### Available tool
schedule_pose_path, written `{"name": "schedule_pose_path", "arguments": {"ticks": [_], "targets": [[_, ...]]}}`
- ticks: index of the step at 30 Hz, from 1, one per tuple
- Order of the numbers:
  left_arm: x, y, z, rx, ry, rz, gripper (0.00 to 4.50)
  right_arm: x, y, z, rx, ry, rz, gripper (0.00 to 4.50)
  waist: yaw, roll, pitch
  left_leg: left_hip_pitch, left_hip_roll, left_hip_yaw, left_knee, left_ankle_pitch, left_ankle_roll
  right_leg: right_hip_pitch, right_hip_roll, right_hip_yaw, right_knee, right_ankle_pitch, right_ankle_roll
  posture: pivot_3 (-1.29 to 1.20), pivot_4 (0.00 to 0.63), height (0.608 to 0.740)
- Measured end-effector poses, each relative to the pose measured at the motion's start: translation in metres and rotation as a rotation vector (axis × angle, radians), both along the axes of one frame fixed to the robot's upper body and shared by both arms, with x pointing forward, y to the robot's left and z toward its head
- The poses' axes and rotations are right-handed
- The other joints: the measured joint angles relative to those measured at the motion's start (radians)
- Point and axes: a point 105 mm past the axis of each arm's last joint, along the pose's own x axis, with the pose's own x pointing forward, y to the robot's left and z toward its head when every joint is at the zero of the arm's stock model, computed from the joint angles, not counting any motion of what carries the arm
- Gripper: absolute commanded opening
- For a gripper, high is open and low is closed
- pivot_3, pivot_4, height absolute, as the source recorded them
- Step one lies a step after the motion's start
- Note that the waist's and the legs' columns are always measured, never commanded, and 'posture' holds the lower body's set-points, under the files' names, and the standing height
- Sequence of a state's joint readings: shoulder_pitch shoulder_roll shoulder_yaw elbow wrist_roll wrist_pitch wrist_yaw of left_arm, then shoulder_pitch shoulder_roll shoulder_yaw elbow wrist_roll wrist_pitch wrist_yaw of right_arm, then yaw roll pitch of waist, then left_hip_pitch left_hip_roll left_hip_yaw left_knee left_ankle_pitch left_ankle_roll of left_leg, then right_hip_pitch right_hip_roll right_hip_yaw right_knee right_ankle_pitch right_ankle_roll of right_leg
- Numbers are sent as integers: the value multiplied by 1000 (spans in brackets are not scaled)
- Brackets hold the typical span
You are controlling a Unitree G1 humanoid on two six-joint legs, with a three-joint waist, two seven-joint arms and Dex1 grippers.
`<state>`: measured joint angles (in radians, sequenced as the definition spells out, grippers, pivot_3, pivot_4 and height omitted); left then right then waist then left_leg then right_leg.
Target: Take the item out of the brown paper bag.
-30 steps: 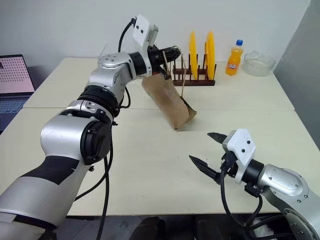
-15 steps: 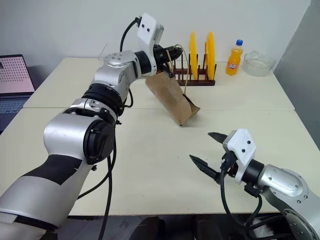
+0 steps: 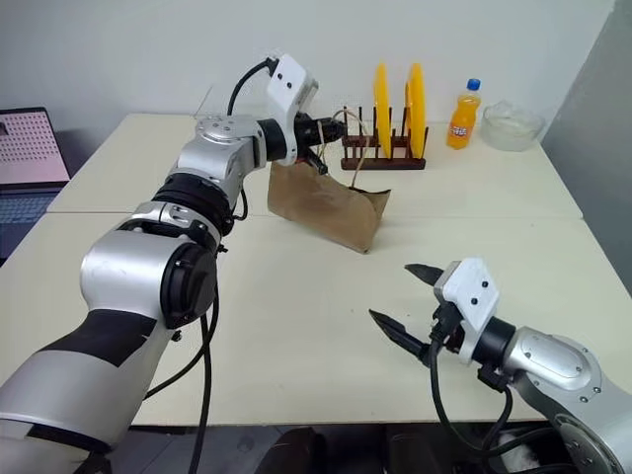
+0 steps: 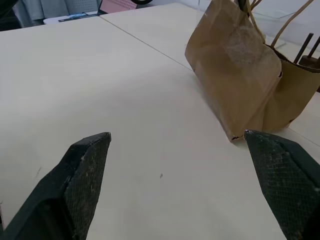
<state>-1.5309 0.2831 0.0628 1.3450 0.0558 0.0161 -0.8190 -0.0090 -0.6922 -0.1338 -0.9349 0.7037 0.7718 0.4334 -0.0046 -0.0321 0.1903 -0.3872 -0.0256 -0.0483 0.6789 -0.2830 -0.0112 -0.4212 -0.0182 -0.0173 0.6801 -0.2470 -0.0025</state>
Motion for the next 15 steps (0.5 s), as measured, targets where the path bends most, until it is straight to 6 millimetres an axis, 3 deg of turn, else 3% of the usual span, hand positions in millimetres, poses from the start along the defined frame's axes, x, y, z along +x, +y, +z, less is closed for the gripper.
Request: {"name": "schedule_pose_path", "arguments": {"ticks": [8, 15], "targets": [[-1, 7, -19, 40, 43, -15, 35, 3, 2, 7, 26, -40, -6, 4500, 0, 0, 0, 0, 0, 0, 0, 0, 0, 0, 0, 0, 0, 0, 0, 0, 150, 740], [-1, 19, -17, 74, 56, 0, 35, 7, 1, 14, 42, -77, -26, 4500, 0, 0, 0, 0, 0, 0, 0, 0, 0, 0, 0, 0, 0, 0, 0, 0, 150, 740]]}}
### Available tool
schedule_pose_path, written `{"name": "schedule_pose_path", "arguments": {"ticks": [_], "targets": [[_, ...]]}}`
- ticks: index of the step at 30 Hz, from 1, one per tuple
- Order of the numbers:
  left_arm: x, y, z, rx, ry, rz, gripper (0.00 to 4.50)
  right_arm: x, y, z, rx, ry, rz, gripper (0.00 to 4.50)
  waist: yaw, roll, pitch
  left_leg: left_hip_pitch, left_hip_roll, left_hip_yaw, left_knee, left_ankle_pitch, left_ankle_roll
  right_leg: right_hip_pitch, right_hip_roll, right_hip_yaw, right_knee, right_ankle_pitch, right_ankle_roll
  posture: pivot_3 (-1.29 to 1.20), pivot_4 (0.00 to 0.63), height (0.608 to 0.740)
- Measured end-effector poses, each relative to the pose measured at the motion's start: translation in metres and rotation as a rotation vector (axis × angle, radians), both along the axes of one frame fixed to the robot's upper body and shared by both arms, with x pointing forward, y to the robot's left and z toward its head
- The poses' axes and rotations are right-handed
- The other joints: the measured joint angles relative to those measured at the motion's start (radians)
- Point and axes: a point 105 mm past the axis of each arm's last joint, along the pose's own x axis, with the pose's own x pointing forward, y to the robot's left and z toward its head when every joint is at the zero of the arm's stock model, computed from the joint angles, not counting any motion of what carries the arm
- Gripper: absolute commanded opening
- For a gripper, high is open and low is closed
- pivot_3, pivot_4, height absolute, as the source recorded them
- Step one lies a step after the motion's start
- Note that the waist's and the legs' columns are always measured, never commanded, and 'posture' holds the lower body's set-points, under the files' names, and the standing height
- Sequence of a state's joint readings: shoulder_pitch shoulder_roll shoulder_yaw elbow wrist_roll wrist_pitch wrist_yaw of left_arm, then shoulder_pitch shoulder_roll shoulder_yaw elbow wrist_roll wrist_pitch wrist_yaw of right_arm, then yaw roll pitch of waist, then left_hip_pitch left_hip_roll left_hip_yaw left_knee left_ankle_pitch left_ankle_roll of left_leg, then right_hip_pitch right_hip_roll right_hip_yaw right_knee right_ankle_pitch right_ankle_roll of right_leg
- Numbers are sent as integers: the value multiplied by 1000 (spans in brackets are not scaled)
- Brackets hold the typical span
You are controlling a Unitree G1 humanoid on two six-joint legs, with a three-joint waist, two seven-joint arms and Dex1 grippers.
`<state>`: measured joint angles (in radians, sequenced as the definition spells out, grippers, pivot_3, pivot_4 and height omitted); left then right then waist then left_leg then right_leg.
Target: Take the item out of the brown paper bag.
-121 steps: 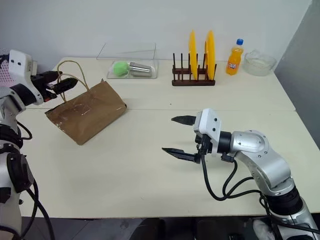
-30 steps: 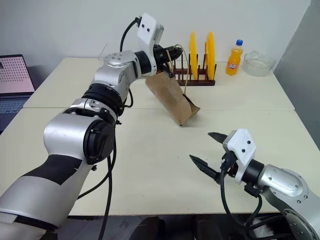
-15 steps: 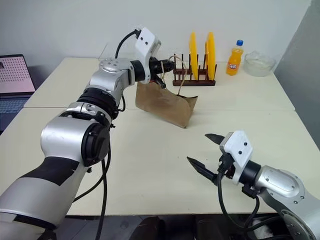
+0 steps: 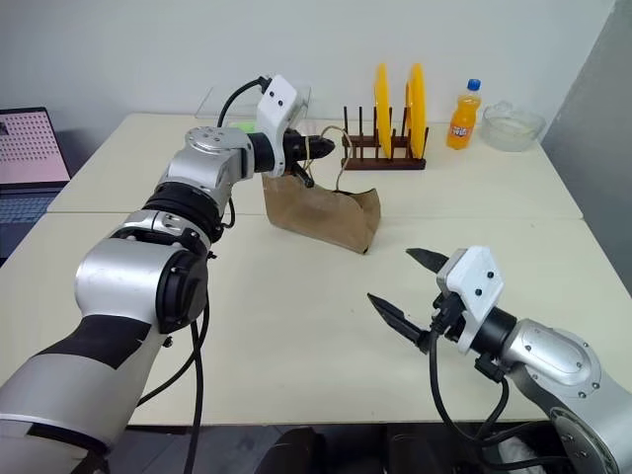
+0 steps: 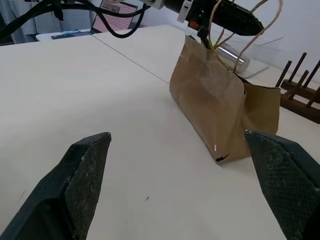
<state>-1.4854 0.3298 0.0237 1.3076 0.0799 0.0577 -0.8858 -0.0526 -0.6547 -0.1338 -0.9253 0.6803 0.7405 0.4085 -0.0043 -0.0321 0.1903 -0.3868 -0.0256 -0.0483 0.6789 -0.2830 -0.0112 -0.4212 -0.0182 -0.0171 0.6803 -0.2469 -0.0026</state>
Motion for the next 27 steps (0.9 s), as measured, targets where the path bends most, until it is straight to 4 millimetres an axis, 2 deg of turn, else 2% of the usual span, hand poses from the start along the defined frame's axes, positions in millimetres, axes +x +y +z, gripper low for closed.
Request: {"name": "schedule_pose_path", "arguments": {"ticks": [6, 19, 25, 27], "targets": [[-1, 0, -1, 20, 16, -12, 35, 4, -1, 3, 14, -10, -19, 4500, 0, 0, 0, 0, 0, 0, 0, 0, 0, 0, 0, 0, 0, 0, 0, 0, 150, 740], [0, 15, 4, 29, 40, 39, 35, 12, 1, 6, 36, -34, -27, 4500, -1, 0, 0, 0, 0, 0, 0, 0, 0, 0, 0, 0, 0, 0, 0, 0, 150, 740], [-3, 12, 6, 54, 28, 8, 35, 15, 2, 3, 38, -32, -29, 4500, -1, 0, 0, 1, 0, 0, 0, 0, 0, 0, 0, 1, 0, 0, 0, 0, 150, 740], [-5, 14, -8, 86, 32, -14, 434, 16, 2, 3, 36, -37, -30, 4500, -2, 0, 0, 1, 0, 1, 0, 0, 0, 0, 0, 1, 1, 1, -1, 0, 150, 740]]}}
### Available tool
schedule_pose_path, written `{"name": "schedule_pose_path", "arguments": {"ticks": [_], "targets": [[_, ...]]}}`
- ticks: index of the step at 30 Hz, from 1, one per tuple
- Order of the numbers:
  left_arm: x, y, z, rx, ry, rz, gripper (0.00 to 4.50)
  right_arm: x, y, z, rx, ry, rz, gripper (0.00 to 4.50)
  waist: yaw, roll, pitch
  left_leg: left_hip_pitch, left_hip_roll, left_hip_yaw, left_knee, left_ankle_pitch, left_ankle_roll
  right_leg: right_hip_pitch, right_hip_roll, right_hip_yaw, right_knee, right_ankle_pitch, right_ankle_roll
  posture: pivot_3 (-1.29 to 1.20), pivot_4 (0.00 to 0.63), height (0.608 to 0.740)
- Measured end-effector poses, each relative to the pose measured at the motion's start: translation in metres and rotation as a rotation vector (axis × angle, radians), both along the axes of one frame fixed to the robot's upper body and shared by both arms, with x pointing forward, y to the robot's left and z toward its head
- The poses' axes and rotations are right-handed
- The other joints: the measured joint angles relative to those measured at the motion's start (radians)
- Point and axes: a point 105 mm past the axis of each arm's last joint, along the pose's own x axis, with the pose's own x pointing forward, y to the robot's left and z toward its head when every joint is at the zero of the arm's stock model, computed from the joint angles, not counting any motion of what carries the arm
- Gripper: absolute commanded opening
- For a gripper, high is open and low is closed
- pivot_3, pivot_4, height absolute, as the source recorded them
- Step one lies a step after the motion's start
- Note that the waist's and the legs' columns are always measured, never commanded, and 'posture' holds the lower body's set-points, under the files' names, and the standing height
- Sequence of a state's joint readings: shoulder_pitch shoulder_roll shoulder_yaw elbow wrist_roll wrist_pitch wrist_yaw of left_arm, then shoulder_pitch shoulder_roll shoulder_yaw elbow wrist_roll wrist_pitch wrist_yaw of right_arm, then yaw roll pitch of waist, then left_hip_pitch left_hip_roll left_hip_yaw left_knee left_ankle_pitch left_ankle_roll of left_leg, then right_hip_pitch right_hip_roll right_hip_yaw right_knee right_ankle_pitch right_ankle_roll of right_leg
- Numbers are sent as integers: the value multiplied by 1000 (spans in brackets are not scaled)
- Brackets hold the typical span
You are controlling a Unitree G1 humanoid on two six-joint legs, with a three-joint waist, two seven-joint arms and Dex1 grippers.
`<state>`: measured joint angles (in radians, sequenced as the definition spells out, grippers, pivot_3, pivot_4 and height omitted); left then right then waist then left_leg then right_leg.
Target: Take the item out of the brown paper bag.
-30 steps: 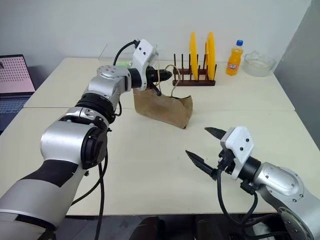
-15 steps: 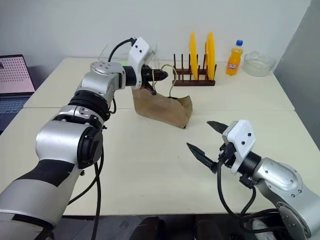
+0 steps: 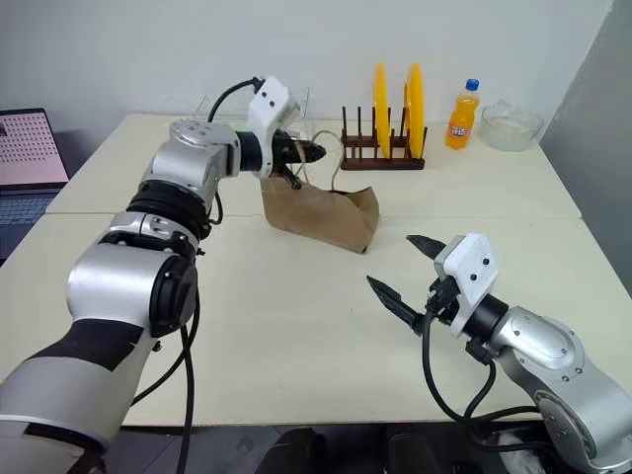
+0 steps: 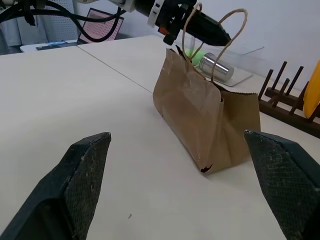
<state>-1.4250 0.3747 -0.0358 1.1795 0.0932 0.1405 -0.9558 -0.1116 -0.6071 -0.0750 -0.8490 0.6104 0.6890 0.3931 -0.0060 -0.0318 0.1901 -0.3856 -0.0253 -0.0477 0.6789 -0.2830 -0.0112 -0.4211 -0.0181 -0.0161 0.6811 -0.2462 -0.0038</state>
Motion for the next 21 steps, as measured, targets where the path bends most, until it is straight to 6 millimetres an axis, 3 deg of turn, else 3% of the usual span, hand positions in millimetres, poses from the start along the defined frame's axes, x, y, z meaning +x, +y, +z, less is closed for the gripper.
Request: {"name": "schedule_pose_path", "arguments": {"ticks": [4, 11, 21], "targets": [[1, 13, -14, 56, -23, 16, 1531, 0, 1, 1, -1, -7, 8, 4500, -1, 0, 0, 0, 0, 0, 0, 0, 0, 0, 0, 0, 0, 1, -2, 0, 150, 740], [1, 19, -10, 86, -62, 20, 3729, -1, 5, 1, -9, -8, 35, 4500, 1, 0, 0, 0, 0, 0, 0, 0, 0, 0, 0, 0, 0, 2, -3, 0, 150, 740], [-12, 54, -13, 153, -136, 12, 3729, 3, 11, -2, -56, -21, 83, 4500, -6, 0, 0, 1, 0, 0, 0, 0, 0, 0, 0, 0, 0, 2, -4, 0, 150, 740]]}}
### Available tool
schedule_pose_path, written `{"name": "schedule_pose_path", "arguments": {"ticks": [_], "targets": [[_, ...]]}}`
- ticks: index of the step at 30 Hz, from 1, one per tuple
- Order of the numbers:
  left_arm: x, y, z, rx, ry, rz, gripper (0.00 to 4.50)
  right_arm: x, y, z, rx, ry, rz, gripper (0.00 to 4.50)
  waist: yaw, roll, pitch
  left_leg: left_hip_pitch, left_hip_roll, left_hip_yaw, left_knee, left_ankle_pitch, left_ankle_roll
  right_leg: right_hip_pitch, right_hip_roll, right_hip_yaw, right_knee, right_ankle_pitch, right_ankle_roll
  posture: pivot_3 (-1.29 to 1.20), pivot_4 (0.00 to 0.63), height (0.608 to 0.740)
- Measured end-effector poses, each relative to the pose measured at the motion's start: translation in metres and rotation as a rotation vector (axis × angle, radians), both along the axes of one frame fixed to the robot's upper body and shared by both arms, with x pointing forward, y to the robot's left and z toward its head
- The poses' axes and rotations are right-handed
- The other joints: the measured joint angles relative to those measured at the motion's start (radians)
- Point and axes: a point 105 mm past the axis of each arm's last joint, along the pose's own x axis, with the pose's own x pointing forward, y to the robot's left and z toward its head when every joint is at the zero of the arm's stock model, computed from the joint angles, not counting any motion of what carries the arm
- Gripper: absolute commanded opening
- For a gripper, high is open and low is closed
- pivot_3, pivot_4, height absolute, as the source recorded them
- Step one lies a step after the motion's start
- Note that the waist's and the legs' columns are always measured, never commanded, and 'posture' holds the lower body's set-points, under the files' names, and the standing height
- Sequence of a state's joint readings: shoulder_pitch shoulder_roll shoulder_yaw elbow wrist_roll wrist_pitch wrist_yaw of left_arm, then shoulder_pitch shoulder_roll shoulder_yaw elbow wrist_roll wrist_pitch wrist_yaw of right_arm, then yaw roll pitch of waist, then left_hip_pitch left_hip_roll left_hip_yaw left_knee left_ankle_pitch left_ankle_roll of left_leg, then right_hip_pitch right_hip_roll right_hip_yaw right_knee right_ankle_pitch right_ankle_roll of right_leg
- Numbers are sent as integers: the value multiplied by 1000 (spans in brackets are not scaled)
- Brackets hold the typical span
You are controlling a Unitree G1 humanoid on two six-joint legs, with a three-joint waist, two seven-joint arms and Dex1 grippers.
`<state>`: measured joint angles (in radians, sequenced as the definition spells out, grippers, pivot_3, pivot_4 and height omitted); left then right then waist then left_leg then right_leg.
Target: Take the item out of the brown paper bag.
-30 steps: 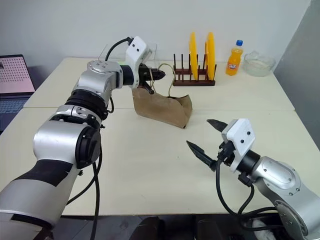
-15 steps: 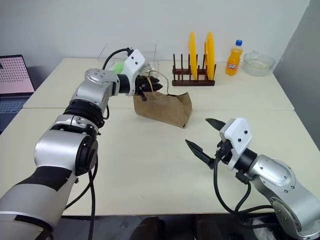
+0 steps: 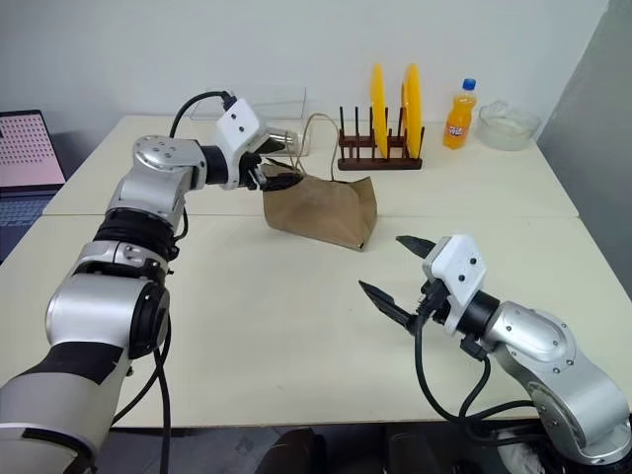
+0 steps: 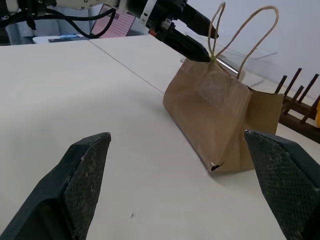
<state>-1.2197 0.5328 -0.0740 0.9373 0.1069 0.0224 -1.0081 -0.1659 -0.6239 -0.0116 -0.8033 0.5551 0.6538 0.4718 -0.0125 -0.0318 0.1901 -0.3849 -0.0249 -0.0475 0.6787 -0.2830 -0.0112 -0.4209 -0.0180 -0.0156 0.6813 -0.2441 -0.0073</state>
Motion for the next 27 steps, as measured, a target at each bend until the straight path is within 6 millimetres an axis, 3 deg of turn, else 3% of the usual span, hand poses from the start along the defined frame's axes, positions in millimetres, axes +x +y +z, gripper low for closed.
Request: {"name": "schedule_pose_path", "arguments": {"ticks": [3, 9, 14, 18, 23, 27], "targets": [[-13, 9, -12, 10, 14, -6, 3729, 4, 1, 3, -7, -17, 15, 4500, -2, 0, 0, 0, 0, 0, 0, 0, 0, 0, 0, 0, 0, 0, 0, 0, 150, 740], [-71, 19, -36, -187, 78, 5, 3729, 14, 7, 10, -18, -45, 57, 4500, -15, 0, 0, 1, 0, -1, 0, 0, 0, 0, 0, 2, 0, 0, -1, 0, 150, 740], [-115, 33, -36, -333, 63, 71, 3729, 29, 7, 24, -20, -115, 67, 4500, -13, 0, 0, 3, 0, -1, 0, 0, 0, 1, 0, 1, 0, 0, 0, 0, 150, 740], [-140, 43, -38, -398, 31, 155, 3771, 46, 10, 38, -25, -169, 75, 3239, -12, 0, 0, 4, 0, 0, 0, 0, 0, 3, 0, 2, -1, 0, -1, 0, 150, 740], [-178, 44, -79, -425, 117, 242, 3771, 97, 23, 57, -164, -274, 60, 1407, -17, 1, 0, 6, 1, 2, -1, 0, 0, 2, 0, 4, 0, 1, -2, 0, 150, 740], [-188, 44, -73, -440, 44, 276, 3771, 129, 40, 65, -241, -315, 59, 21, -7, 1, -1, 5, 1, 1, -1, 0, 0, 2, 1, 4, -1, 1, -3, 0, 150, 740]]}}
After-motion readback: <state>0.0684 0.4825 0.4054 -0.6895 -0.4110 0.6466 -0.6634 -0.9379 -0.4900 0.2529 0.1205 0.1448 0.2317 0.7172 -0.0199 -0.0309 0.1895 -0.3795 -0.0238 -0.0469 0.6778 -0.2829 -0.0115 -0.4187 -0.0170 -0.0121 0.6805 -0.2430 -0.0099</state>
